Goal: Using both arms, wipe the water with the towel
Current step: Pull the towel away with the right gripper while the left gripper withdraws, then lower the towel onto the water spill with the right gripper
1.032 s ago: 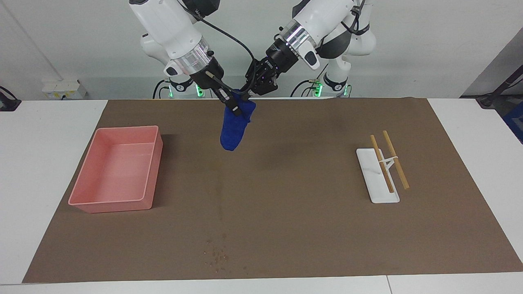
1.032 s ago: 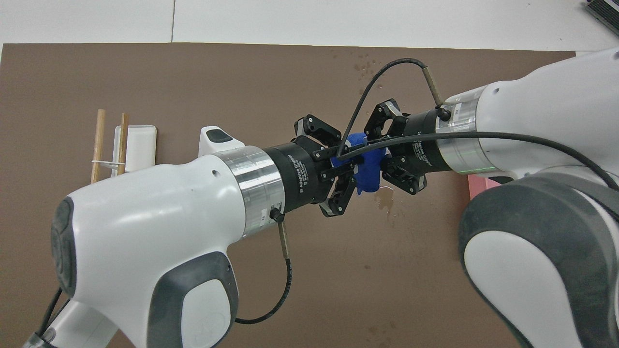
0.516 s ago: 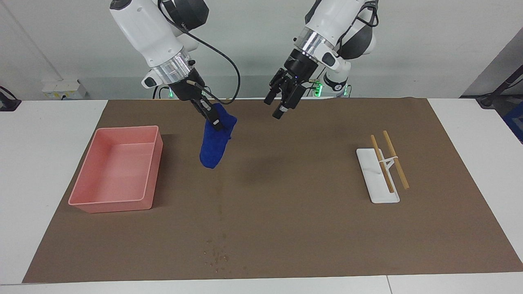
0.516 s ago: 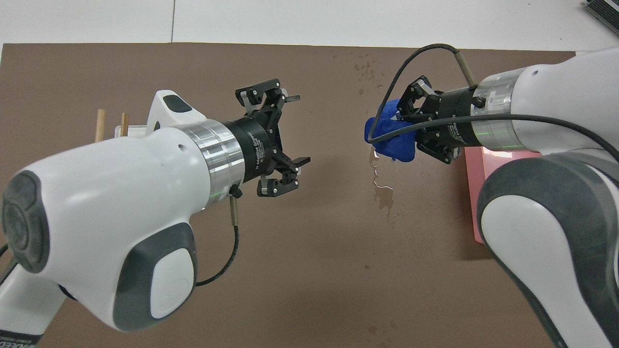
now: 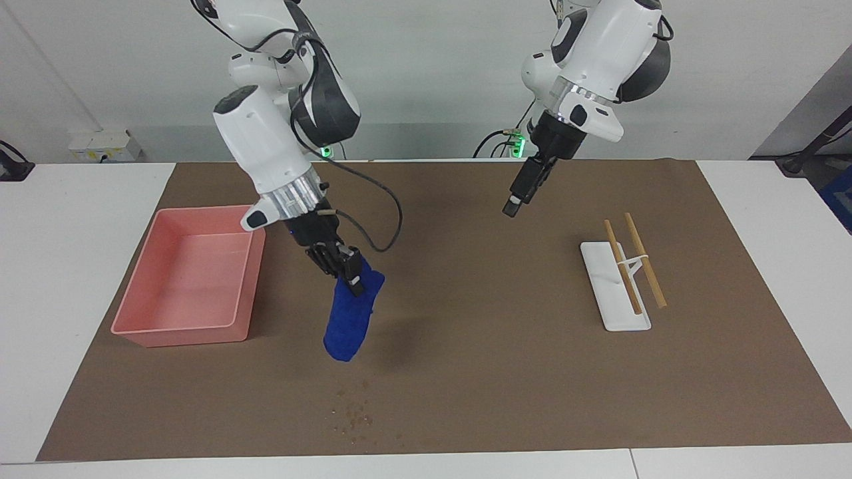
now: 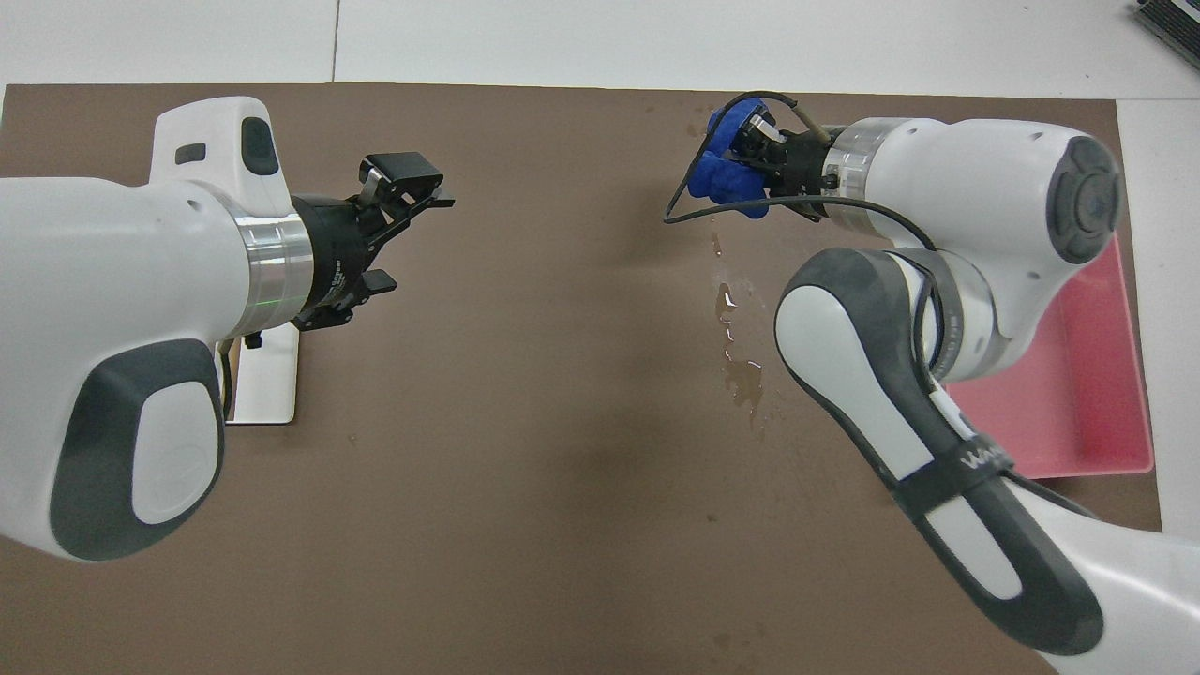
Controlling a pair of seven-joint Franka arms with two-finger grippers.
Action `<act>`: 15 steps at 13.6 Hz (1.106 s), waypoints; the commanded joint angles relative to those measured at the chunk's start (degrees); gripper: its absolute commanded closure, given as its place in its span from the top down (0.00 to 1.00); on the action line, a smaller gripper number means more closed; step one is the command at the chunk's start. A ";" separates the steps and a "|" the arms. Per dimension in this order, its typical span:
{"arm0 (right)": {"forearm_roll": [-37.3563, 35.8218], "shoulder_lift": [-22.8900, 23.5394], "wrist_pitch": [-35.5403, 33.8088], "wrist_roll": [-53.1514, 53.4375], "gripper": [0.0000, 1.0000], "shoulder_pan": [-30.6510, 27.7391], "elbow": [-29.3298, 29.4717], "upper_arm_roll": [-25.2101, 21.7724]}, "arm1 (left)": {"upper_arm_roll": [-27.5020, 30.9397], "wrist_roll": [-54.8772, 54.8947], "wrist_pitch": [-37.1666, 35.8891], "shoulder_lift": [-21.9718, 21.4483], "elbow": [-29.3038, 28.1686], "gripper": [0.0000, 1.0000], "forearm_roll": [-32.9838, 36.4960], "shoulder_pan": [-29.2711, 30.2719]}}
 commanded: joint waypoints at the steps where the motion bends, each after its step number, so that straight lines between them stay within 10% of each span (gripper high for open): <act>1: 0.02 8.24 3.25 -7.35 0.00 -0.32 8.70 0.38 | -0.37 13.36 -5.14 -2.35 -1.47 1.00 5.72 3.07; 5: 1.17 10.21 7.38 -8.96 0.00 1.08 6.04 0.38 | -0.29 51.31 -15.16 -3.67 -1.56 1.00 10.30 11.24; 15: 1.17 -0.16 3.79 -13.62 0.00 0.92 -17.71 0.29 | 3.40 53.75 -44.01 5.21 21.12 1.00 10.57 15.92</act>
